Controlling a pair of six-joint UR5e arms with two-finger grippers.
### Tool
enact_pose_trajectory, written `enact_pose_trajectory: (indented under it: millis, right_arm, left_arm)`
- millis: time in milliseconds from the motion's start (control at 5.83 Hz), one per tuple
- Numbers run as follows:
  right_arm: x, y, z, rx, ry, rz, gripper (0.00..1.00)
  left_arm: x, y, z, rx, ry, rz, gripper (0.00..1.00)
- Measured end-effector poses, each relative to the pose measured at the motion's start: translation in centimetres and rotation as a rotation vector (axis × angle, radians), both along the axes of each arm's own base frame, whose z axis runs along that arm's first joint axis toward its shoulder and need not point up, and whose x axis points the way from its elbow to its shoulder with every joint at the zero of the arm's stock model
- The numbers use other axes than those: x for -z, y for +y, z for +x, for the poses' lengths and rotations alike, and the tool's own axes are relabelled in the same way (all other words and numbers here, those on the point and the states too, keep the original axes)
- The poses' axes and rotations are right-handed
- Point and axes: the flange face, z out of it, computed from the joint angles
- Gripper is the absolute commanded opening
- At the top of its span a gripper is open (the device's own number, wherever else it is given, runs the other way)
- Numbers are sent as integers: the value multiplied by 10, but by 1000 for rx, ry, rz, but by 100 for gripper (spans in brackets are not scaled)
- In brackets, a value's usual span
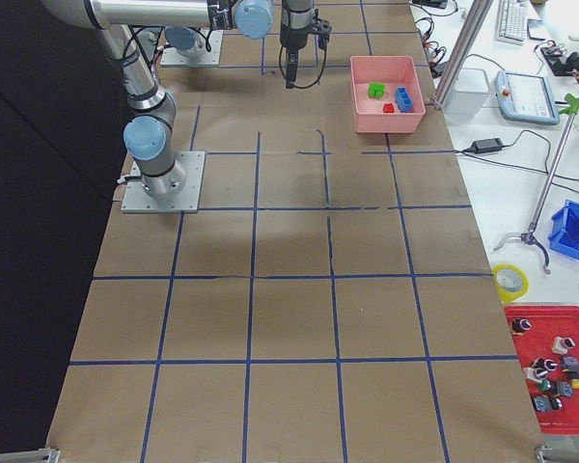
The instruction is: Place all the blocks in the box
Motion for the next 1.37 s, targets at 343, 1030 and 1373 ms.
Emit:
enact_pose_trajectory:
  millis: [343, 1030, 1373]
  right_arm:
    - [-3, -7, 2, -4, -14, -46, 100]
    - [-11, -13, 1, 4, -11, -117, 100]
    - [-10, -13, 1, 5, -12, -115, 100]
  left_arm:
    - [40, -19, -84, -49, 60, -62, 0]
    - [181, -57, -162, -5, 65, -93, 57]
    - [181, -59, -166, 8, 73, -138, 98]
